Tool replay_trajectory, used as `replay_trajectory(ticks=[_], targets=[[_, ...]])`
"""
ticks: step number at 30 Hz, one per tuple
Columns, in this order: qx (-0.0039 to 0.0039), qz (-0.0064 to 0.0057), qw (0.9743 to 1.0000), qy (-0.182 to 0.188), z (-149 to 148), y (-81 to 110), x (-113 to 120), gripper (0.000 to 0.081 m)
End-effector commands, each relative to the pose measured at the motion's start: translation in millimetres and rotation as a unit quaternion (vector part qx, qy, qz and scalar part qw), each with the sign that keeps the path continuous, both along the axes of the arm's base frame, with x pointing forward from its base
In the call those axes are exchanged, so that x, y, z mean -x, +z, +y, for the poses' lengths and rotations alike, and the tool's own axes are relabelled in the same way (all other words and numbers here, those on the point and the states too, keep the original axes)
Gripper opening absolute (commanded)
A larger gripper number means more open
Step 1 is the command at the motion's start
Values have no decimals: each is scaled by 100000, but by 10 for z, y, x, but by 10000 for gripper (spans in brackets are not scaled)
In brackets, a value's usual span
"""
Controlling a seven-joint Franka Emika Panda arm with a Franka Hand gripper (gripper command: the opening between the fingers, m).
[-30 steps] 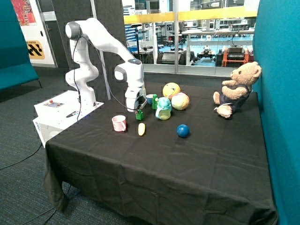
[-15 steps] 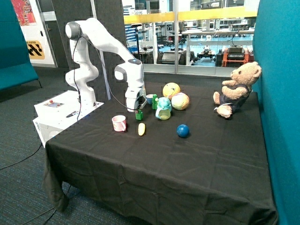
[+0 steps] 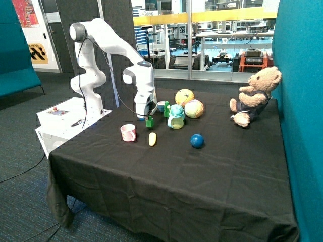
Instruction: Stack green blocks
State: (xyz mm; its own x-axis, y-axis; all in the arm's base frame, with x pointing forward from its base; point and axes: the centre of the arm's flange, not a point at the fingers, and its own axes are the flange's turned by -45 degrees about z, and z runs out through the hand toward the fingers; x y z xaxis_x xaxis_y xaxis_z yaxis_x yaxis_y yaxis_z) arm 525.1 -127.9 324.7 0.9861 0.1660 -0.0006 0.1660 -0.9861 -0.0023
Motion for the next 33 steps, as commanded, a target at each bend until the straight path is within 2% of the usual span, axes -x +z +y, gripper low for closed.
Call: replay_trajectory(ticks=[1, 6, 21, 33], targets=[[109, -47, 100000, 211, 13, 124, 26, 0], [109, -48, 99999, 441, 41, 206, 18, 0], [108, -49, 99989, 1462, 172, 686, -59, 0], [107, -51, 99926, 3852, 364, 789, -9, 0]])
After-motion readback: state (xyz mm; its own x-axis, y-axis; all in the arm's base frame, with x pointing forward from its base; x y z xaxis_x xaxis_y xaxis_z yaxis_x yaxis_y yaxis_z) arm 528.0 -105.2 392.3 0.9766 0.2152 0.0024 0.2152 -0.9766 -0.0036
